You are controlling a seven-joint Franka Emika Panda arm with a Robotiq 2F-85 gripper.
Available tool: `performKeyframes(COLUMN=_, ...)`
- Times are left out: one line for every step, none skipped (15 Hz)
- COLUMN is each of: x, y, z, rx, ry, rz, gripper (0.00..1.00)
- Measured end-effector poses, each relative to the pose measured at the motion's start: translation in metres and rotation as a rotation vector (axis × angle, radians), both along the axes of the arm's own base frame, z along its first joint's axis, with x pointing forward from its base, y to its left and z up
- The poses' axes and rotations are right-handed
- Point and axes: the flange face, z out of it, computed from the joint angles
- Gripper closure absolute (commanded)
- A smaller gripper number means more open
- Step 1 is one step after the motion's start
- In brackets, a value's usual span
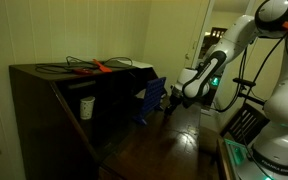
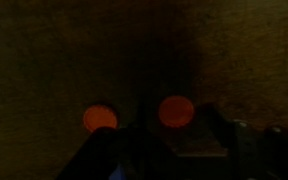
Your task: Put the orange objects inside the blue object
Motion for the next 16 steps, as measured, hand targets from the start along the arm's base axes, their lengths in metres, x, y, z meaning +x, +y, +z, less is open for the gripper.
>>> performKeyframes(x=0.000, y=-0.001, z=0.000, rx=0.000, ry=0.001, rz=0.001, gripper=0.73)
performKeyframes(x=0.000, y=0.000, z=0.000, rx=-0.001, ry=0.000, rz=0.002, gripper=0.79)
performKeyframes(x=0.001, y=0.000, z=0.001, rx=-0.002, ry=-0.002, rz=0.005, gripper=0.86)
performKeyframes(x=0.001, y=0.001, z=0.002, rx=-0.002, ry=-0.003, rz=0.008, gripper=0.90)
performKeyframes(x=0.001, y=0.001, z=0.002, rx=-0.003, ry=-0.004, rz=0.009, gripper=0.90)
performKeyframes(x=0.001, y=0.001, z=0.002, rx=-0.003, ry=-0.003, rz=0.010, gripper=0.90)
performKeyframes(x=0.001, y=0.000, z=0.002, rx=-0.004, ry=-0.003, rz=0.011, gripper=0.90)
performKeyframes(x=0.001, y=0.000, z=0.002, rx=-0.005, ry=-0.003, rz=0.013, gripper=0.90)
performKeyframes(x=0.000, y=-0.001, z=0.002, rx=-0.005, ry=-0.003, rz=0.014, gripper=0.90)
performKeyframes(x=0.000, y=-0.001, z=0.002, rx=-0.005, ry=-0.004, rz=0.015, gripper=0.90)
performKeyframes(x=0.001, y=-0.001, z=0.003, rx=-0.003, ry=-0.007, rz=0.016, gripper=0.90)
performKeyframes(x=0.001, y=0.000, z=0.004, rx=-0.001, ry=-0.013, rz=0.017, gripper=0.90)
performKeyframes(x=0.003, y=0.001, z=0.006, rx=0.002, ry=-0.027, rz=0.018, gripper=0.90)
performKeyframes(x=0.005, y=0.003, z=0.009, rx=0.004, ry=-0.050, rz=0.019, gripper=0.90)
performKeyframes(x=0.007, y=0.005, z=0.015, rx=0.004, ry=-0.078, rz=0.021, gripper=0.90)
performKeyframes(x=0.010, y=0.008, z=0.021, rx=0.004, ry=-0.108, rz=0.021, gripper=0.90)
